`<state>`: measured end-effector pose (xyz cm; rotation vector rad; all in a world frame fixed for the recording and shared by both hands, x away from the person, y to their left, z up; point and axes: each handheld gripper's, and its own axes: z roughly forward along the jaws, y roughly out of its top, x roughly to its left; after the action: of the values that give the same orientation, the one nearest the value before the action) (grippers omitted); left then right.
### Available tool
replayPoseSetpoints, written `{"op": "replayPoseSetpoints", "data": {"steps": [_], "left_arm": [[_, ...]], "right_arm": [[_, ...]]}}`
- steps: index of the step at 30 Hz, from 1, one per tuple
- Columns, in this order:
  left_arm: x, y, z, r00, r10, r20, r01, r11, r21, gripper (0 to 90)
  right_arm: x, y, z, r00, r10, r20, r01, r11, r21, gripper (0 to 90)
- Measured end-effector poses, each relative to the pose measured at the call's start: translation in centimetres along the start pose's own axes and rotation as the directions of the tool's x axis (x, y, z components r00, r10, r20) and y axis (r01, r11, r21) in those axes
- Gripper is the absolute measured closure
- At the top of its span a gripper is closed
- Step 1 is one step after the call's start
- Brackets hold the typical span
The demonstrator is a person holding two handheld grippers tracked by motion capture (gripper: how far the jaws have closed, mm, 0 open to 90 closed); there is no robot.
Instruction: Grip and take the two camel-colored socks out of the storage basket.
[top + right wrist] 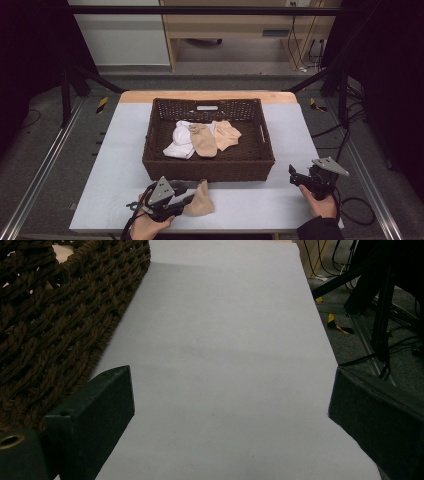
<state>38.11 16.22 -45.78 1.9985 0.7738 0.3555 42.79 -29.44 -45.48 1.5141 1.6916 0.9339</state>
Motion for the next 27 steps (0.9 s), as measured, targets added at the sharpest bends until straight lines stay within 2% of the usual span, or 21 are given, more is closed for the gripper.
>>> {"op": "replayPoseSetpoints", "data": {"steps": [10,11,16,22,24,27], "left_arm": [[0.5,1.5,-2.1,0.999,-0.026,-0.037,0.023,0.9958,-0.089,51.9],[0.7,1.9,-2.7,0.9984,-0.031,-0.048,0.025,0.9931,-0.115,51.1],[1.3,3.0,-3.9,0.9967,-0.043,-0.069,0.032,0.9867,-0.159,48.5],[2.3,4.9,-5.5,0.9935,-0.057,-0.099,0.034,0.975,-0.22,45.4],[2.5,5.1,-5.6,0.9932,-0.055,-0.102,0.031,0.9739,-0.225,44.9],[3.0,6.2,-6.0,0.9916,-0.06,-0.115,0.029,0.9679,-0.25,44.2]], "right_arm": [[-0.1,0.0,-0.1,1.0,0.001,0.002,-0.001,1.0,-0.003,4.8],[-0.1,0.0,-0.1,1.0,0.002,0.001,-0.002,1.0,-0.003,4.8],[0.0,0.1,-0.1,1.0,0.008,-0.003,-0.008,1.0,-0.005,4.7],[0.0,0.1,0.0,1.0,0.007,-0.002,-0.007,0.9999,-0.008,4.6],[0.0,0.2,0.0,1.0,0.006,0.0,-0.006,0.9999,-0.009,4.6],[0.0,0.2,0.0,1.0,0.009,0.002,-0.009,0.9999,-0.011,4.5]]}}
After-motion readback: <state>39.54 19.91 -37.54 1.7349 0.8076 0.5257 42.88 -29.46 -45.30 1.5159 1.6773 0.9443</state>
